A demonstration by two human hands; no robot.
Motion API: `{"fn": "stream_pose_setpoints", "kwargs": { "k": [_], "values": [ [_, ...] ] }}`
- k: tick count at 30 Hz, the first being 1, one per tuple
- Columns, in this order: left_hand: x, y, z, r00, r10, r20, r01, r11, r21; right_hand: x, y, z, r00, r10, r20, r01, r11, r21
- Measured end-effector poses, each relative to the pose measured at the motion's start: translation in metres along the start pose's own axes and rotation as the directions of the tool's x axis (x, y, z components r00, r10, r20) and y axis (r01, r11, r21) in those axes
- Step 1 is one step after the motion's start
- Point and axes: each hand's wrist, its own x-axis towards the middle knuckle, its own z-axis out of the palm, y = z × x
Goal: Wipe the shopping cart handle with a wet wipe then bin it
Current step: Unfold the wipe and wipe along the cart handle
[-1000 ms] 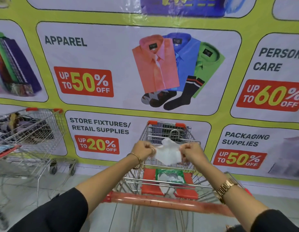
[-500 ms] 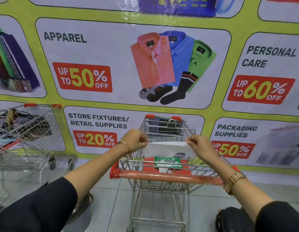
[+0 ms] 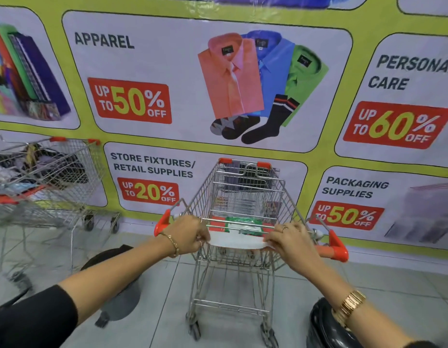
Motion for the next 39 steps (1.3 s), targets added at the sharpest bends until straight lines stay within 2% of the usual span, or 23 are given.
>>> {"fn": "stream_pose_setpoints", "kwargs": {
  "k": [4, 9, 17, 21, 23, 25, 27, 28, 30, 32, 35, 39],
  "values": [
    [-0.012, 0.011, 0.006, 0.999, -0.034, -0.002, 0.034, 0.99, 0.137, -0.011, -0.003, 0.0, 0.999, 0.036, -0.003, -0.036, 0.998, 0.057],
    [-0.023, 0.01, -0.004, 0.971, -0.162, -0.173, 0.164, 0.986, -0.002, -0.021, -0.012, -0.003, 0.978, 0.103, -0.179, -0.067, 0.978, 0.198],
    [-0.019, -0.016, -0.01, 0.915, -0.335, -0.225, 0.362, 0.927, 0.094, -0.017, -0.038, 0.003, 0.97, 0.174, -0.172, -0.12, 0.951, 0.286],
    [-0.005, -0.039, -0.011, 0.889, -0.414, -0.194, 0.441, 0.889, 0.123, 0.004, -0.053, 0.007, 0.953, 0.273, -0.134, -0.214, 0.915, 0.343],
    [0.005, -0.051, -0.014, 0.857, -0.487, -0.17, 0.5, 0.865, 0.046, 0.018, -0.066, 0.011, 0.946, 0.308, -0.102, -0.252, 0.896, 0.365],
    [0.016, -0.06, -0.011, 0.806, -0.583, -0.1, 0.568, 0.811, -0.141, 0.031, -0.085, 0.017, 0.947, 0.315, -0.063, -0.258, 0.864, 0.433],
    [0.025, -0.066, -0.002, 0.75, -0.66, 0.036, 0.623, 0.688, -0.373, 0.043, -0.108, 0.029, 0.947, 0.32, 0.003, -0.289, 0.852, 0.436],
    [0.027, -0.067, 0.005, 0.731, -0.676, 0.094, 0.641, 0.633, -0.434, 0.048, -0.119, 0.036, 0.944, 0.328, 0.029, -0.315, 0.872, 0.374],
    [0.03, -0.071, 0.022, 0.729, -0.67, 0.136, 0.644, 0.605, -0.469, 0.058, -0.138, 0.048, 0.926, 0.377, 0.034, -0.373, 0.895, 0.246],
    [0.03, -0.073, 0.029, 0.747, -0.654, 0.12, 0.613, 0.608, -0.505, 0.066, -0.153, 0.052, 0.91, 0.413, 0.027, -0.407, 0.88, 0.247],
    [0.028, -0.083, 0.031, 0.759, -0.623, 0.19, 0.585, 0.525, -0.618, 0.078, -0.169, 0.058, 0.918, 0.395, 0.046, -0.394, 0.889, 0.233],
    [0.027, -0.091, 0.036, 0.737, -0.64, 0.219, 0.63, 0.532, -0.566, 0.068, -0.141, 0.056, 0.924, 0.383, 0.012, -0.381, 0.915, 0.13]
  ]
}}
